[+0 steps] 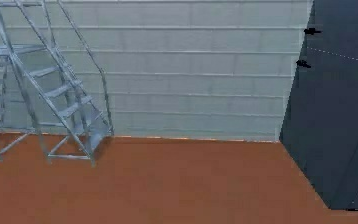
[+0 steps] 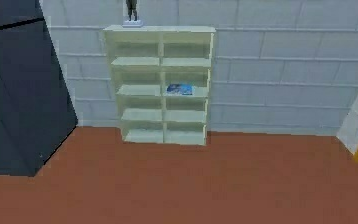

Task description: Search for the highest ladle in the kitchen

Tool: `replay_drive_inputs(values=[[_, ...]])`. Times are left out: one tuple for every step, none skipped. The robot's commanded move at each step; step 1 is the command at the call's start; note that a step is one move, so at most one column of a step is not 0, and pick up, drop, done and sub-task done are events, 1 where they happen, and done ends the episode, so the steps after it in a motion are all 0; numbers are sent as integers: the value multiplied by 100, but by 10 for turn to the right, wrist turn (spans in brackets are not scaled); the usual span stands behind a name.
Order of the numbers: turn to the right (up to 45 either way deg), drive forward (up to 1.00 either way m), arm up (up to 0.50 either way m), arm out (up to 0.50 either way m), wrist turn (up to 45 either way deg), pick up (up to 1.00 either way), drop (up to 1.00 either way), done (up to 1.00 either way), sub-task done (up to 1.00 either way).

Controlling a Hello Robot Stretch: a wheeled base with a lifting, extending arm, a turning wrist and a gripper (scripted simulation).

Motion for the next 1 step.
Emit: replay_drive_inputs(values=[[-330, 0, 0, 0, 0, 0, 0, 0, 0]])
